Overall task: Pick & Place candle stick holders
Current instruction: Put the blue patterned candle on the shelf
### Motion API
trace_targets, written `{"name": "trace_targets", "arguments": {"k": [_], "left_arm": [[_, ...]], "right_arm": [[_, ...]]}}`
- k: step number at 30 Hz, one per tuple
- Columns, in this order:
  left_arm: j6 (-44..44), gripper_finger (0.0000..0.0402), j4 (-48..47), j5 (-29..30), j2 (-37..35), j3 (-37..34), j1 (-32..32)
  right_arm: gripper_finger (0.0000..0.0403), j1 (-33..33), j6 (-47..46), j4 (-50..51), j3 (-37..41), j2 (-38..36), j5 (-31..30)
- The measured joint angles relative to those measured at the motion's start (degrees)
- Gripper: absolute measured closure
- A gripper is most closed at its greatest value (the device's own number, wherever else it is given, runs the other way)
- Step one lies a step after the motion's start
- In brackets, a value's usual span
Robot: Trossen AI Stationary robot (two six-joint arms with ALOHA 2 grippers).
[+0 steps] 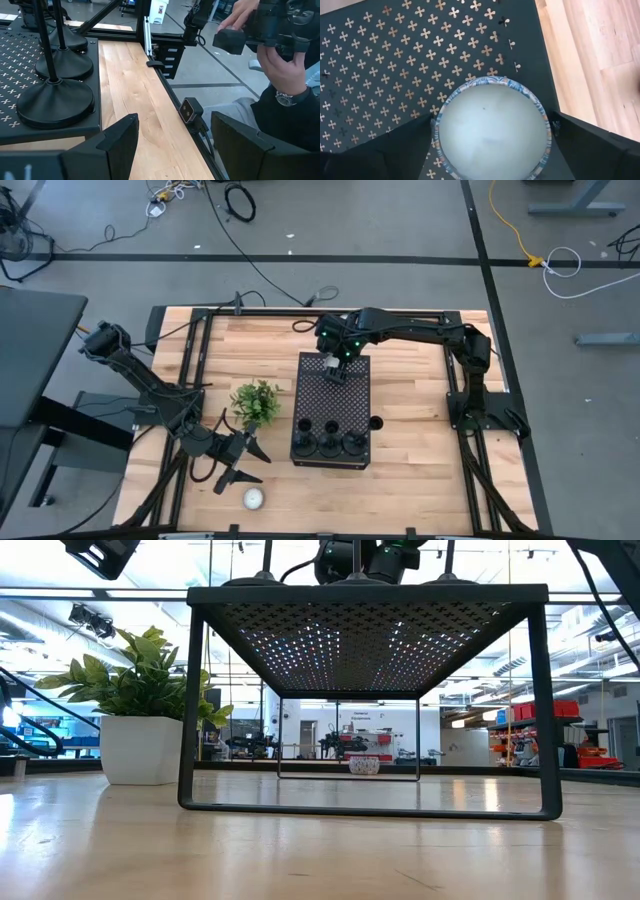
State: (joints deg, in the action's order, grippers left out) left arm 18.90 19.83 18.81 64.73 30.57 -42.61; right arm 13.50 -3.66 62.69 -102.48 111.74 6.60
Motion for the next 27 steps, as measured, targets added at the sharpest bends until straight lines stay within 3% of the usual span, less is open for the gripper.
{"name": "trace_targets", "arguments": {"k": [27], "left_arm": [[0.0,0.0154,0.0,0.0,0.0,0.0,0.0]], "right_arm": [[0.0003,0.7,1.5,0.3,0.0,0.0,1.0]]}}
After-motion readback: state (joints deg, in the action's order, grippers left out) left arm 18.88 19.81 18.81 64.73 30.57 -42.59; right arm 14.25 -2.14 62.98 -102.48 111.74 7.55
